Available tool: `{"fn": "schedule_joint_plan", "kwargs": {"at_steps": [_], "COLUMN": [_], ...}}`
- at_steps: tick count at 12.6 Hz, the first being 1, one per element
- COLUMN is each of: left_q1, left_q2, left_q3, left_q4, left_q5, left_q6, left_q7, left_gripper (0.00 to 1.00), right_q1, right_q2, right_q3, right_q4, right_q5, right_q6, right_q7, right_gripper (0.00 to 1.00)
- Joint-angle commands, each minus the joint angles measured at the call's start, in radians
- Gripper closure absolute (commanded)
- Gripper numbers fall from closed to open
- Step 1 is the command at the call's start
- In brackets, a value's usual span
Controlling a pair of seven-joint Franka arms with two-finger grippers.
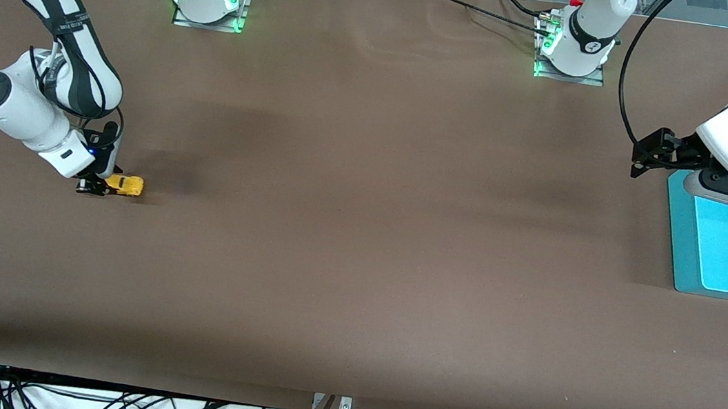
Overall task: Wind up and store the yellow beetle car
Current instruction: 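Open the right gripper to release the car rolling toward the cyan tray, then move the left gripper down toward the car beside the tray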
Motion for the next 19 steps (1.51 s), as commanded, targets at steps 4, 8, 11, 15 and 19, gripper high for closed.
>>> {"fn": "schedule_joint_plan", "kwargs": {"at_steps": [4,8,11,15,19], "left_q1": [-0.002,-0.002,-0.003,0.012,0.113], "left_q2": [0.006,0.011,0.040,0.077,0.126], "left_q3": [-0.002,0.001,0.001,0.001,0.005], "left_q4": [0.024,0.024,0.021,0.011,-0.091], "left_q5": [-0.002,-0.002,-0.002,-0.004,-0.001], "left_q6": [-0.026,-0.026,-0.063,-0.190,-0.093], "left_q7": [-0.012,-0.009,-0.004,0.007,0.195], "left_gripper": [0.00,0.00,0.00,0.00,0.00], "right_q1": [0.001,0.001,0.001,0.073,0.086], "right_q2": [-0.078,-0.231,-0.353,-0.457,-0.456], "right_q3": [0.044,0.045,0.070,0.071,0.096], "right_q4": [0.188,0.276,0.277,0.279,0.366], "right_q5": [-0.009,0.008,0.006,0.006,0.009], "right_q6": [-0.318,-0.488,-0.597,-0.708,-0.832], "right_q7": [0.074,0.299,0.706,1.228,1.543], "right_gripper": [0.00,0.00,0.00,0.00,0.00]}}
